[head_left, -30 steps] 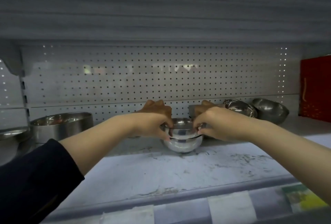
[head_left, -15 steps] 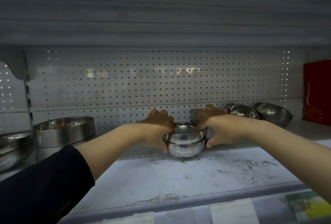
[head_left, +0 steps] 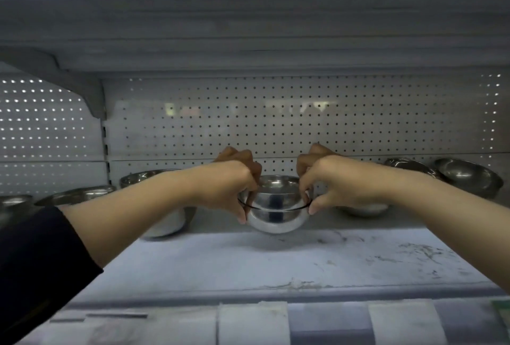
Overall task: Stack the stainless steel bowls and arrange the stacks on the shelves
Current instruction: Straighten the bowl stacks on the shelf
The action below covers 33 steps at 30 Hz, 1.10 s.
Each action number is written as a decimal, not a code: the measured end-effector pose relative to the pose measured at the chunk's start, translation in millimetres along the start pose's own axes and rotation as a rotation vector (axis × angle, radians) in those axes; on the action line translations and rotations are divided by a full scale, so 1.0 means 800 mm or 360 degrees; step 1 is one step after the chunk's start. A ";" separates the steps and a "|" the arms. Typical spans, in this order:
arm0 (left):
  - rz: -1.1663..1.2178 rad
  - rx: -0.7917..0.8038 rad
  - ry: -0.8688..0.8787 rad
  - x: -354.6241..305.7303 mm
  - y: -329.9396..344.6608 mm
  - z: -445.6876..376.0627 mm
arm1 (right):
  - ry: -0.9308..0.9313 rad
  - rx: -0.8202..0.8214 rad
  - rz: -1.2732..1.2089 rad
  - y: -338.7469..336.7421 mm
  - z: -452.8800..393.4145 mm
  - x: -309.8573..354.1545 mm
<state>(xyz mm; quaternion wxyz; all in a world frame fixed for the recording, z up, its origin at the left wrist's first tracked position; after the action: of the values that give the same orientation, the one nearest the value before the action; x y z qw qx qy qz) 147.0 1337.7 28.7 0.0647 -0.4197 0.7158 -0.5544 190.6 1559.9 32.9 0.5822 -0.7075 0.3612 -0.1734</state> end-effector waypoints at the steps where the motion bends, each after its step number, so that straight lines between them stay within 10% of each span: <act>1: -0.0001 0.0017 -0.0009 0.009 -0.005 0.021 | -0.0083 -0.0021 0.0009 -0.001 -0.012 0.017; 22: -0.0174 0.0349 -0.0311 0.094 -0.025 0.229 | -0.0576 -0.0070 -0.0049 0.039 -0.149 0.176; 28: 0.0060 0.0588 -0.0386 0.100 -0.064 0.207 | -0.0273 -0.0123 -0.0140 0.007 -0.117 0.144; 33: 0.0427 0.0191 -0.0244 0.056 -0.105 0.103 | 0.0232 -0.0249 -0.0156 -0.047 -0.028 0.065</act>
<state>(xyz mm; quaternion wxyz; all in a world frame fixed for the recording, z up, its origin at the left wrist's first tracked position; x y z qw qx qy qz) 208.5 1243.8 85.7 0.2175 -0.3567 0.7240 -0.5489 222.4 1509.3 65.1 0.4883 -0.7530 0.3800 -0.2238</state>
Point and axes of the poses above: each hand's wrist, its own z-axis away from the middle knuckle, its own y-axis out of the palm, x = y × z, the point moved 1 cm from there along -z, towards the middle knuckle, and after that the axes turned 10 degrees about -y, right-handed, at the moved point
